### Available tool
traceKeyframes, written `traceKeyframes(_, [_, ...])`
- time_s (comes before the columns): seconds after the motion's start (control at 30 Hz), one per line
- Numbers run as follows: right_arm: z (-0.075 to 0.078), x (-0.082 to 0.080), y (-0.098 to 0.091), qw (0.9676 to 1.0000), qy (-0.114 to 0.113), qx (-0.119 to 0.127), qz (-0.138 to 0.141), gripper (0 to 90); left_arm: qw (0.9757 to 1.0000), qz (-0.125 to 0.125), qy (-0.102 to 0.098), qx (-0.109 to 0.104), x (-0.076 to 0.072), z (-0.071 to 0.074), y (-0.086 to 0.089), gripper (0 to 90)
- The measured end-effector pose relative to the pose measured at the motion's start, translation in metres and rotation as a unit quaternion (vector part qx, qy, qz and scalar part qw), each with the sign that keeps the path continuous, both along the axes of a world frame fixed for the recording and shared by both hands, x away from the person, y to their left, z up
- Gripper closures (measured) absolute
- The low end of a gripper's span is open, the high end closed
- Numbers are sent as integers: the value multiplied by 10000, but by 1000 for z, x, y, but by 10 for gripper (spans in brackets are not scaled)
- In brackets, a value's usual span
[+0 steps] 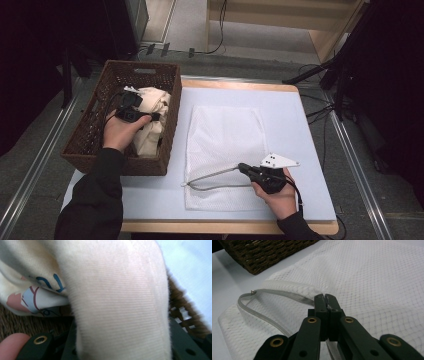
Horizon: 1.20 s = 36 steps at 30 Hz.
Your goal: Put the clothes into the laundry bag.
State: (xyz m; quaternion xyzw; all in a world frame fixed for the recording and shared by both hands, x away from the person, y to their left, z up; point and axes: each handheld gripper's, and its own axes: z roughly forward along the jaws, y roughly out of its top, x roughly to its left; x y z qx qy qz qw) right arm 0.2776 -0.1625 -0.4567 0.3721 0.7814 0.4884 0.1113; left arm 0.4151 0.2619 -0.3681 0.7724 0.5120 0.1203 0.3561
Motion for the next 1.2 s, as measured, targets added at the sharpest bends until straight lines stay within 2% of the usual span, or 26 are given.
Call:
traceKeyframes(0.13, [0,0,-1,10000,-37,48,6,900,9987,129,-480,-132,-9,10,2,638])
traceKeyframes(0.2, [0,0,-2,10000,-69,62,10,900,9972,199,-702,-191,-13,15,3,638])
traceKeyframes(0.27, [1,0,-2,9999,-65,100,11,900,9945,290,-956,-314,-19,20,4,638])
traceKeyframes(0.4, [1,0,-3,9999,-90,115,23,900,9909,341,-1210,-477,-27,28,5,638])
traceKeyframes(0.53, [1,0,-3,9998,-110,146,22,900,9876,231,-1424,-620,-35,36,3,638])
traceKeyframes(0.6, [0,1,-3,9998,-118,151,23,900,9860,211,-1487,-727,-40,41,0,638])
traceKeyframes(0.67, [0,1,-3,9998,-129,154,25,900,9845,126,-1486,-921,-44,46,-3,638])
traceKeyframes(0.77, [0,1,-3,9998,-132,156,32,900,9807,-39,-1619,-1095,-52,52,-11,638])
traceKeyframes(0.83, [0,1,-2,9998,-137,151,27,900,9792,-173,-1694,-1107,-57,53,-21,638])
traceKeyframes(0.97, [-1,1,-2,9998,-146,138,18,900,9779,-464,-1726,-1081,-66,55,-39,638])
traceKeyframes(1.03, [-1,1,-2,9998,-142,133,22,900,9765,-618,-1742,-1109,-70,54,-49,638])
traceKeyframes(1.07, [-1,2,-3,9998,-144,128,22,900,9751,-780,-1752,-1115,-75,53,-60,638])
traceKeyframes(1.1, [-1,2,-3,9998,-144,128,22,900,9751,-780,-1752,-1115,-75,53,-60,638])
traceKeyframes(1.2, [-2,2,-3,9998,-158,129,28,900,9735,-1029,-1705,-1126,-83,48,-78,638])
